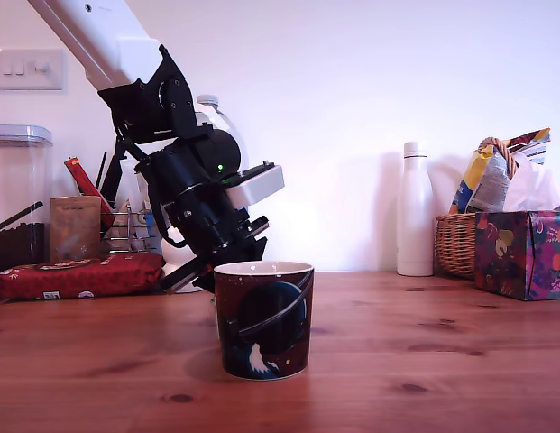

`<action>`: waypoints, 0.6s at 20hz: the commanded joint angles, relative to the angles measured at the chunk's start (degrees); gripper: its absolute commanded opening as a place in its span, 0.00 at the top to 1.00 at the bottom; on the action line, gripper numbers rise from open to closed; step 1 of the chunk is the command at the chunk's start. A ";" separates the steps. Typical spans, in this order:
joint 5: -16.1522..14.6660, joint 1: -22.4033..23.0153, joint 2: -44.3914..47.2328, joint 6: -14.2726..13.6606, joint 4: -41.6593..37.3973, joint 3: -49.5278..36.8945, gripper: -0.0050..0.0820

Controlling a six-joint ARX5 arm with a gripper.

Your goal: Pick up the coffee capsules from the table one by one and drop them inside the nearest coffee cup

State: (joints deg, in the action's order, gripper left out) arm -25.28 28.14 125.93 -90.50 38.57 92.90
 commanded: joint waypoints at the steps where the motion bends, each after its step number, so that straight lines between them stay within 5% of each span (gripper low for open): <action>1: 0.33 0.15 0.83 -0.42 1.03 0.15 0.97; 12: 3.85 -0.59 -0.04 -0.37 8.22 0.15 0.97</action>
State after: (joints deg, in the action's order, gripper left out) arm -22.11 27.81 125.80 -90.52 45.76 93.19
